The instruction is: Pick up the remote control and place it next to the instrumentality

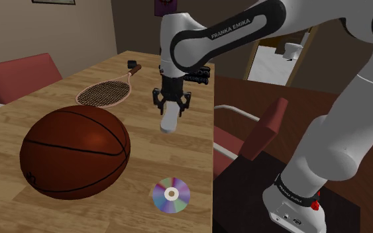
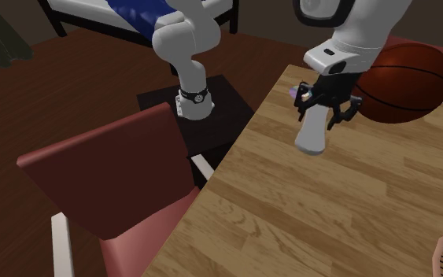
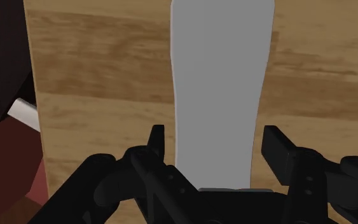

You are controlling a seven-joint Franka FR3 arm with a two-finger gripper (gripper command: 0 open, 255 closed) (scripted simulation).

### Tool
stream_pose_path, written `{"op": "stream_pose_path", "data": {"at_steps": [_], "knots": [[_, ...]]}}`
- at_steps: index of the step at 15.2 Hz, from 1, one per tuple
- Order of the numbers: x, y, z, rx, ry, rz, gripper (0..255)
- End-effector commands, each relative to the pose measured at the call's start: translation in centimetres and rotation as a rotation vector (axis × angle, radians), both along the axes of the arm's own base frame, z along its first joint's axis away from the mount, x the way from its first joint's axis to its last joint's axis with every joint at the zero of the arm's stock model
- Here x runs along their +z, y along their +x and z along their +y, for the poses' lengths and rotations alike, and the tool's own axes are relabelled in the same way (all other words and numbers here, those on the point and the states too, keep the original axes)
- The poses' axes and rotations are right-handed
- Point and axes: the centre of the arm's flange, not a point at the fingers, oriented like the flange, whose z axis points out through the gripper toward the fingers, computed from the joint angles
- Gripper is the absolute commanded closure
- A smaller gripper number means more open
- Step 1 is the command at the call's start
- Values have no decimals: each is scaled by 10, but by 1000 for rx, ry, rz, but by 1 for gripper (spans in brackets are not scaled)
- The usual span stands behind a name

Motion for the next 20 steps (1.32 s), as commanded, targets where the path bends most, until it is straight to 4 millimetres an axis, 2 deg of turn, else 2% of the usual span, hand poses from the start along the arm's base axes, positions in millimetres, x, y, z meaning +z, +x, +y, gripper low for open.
{"op": "stream_pose_path", "data": {"at_steps": [1,14,20], "knots": [[2,-11,23,-2,0,-1,255],[2,-84,175,-2,0,-1,255],[-29,-84,175,-2,0,-1,255]]}}
